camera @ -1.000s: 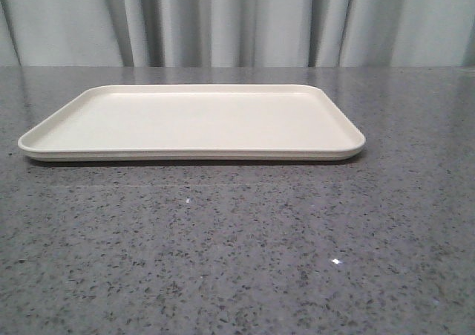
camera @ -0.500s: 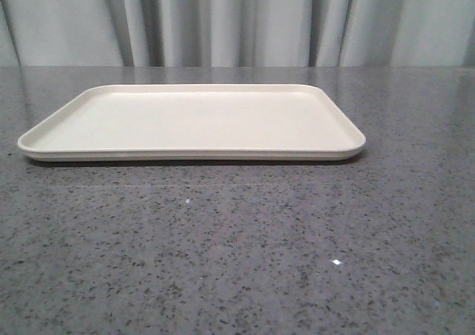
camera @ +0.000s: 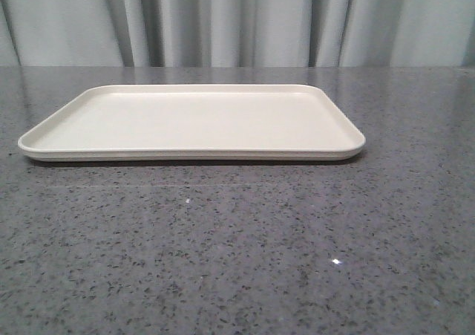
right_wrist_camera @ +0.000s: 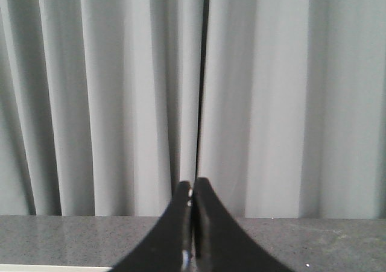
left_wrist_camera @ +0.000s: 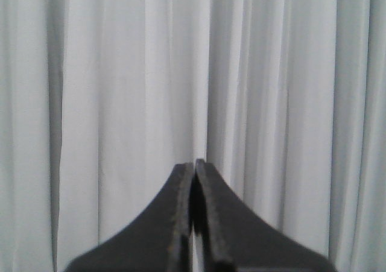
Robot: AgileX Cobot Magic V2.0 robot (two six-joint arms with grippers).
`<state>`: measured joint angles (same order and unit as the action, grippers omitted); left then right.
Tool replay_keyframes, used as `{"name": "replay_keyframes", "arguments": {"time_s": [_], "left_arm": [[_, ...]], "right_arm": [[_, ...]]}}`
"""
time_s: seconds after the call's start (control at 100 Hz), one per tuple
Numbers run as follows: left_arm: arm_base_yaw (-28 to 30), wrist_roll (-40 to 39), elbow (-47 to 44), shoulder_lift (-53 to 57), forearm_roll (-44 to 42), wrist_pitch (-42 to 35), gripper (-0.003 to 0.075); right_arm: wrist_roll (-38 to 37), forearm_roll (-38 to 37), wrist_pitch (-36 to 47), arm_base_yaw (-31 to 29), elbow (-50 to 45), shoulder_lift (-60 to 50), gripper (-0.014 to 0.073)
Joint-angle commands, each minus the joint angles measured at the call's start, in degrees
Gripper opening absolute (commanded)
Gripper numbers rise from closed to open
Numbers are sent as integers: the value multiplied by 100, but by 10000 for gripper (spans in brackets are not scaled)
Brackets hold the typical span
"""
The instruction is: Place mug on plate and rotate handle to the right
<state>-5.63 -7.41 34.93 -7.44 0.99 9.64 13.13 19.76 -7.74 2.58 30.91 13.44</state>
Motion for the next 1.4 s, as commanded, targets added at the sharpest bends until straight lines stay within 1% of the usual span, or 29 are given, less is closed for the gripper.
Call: {"name": "replay_keyframes", "arguments": {"time_s": [0.0,0.04,0.07,0.16,0.23,0.28,0.43,0.5,0.57,0.63,0.69,0.76,0.83,0.93,1.14,1.28,1.39], "left_arm": [[8,-55,718,-550,43,264,-20],[8,-55,995,-773,36,483,-20],[8,-55,1165,-923,-19,650,-20],[8,-43,1660,-1380,-216,948,-19],[8,-43,2000,-1698,-244,1117,-18],[8,-12,2231,-1911,-244,1307,-18],[8,9,2805,-2492,-274,1769,-15],[8,9,3035,-2710,-264,1999,21],[8,9,3245,-2891,-264,2210,94],[8,9,3432,-3019,-263,2405,183],[8,9,3532,-3132,-264,2414,281],[8,9,3650,-3220,-306,2481,379],[8,9,3736,-3283,-367,2503,436],[8,9,3864,-3334,-489,2575,445],[8,9,4396,-3552,-711,3070,445],[8,9,4839,-3758,-1265,3682,445],[8,9,5200,-4020,-1695,4475,440]], "right_arm": [[66,19,30,-39,668,412,15],[66,19,-46,-39,886,538,67],[66,19,-86,-39,1021,618,122],[66,19,-162,-39,1412,832,256],[66,19,-180,-39,1646,962,328],[66,19,-185,-39,1759,1024,355],[66,19,-84,-39,1823,1038,360],[66,14,-11,-39,1823,1038,360],[66,14,81,-39,1823,1038,360],[66,14,171,-39,1823,1038,360],[66,14,177,-39,1823,1038,360],[66,14,231,-39,1823,1038,360],[66,14,323,-39,1823,1038,360],[66,14,400,-39,1823,1038,360],[66,-23,231,-39,1866,1062,367],[159,-195,52,-39,2072,1271,367],[190,-370,-249,-39,2387,1569,367]]}}
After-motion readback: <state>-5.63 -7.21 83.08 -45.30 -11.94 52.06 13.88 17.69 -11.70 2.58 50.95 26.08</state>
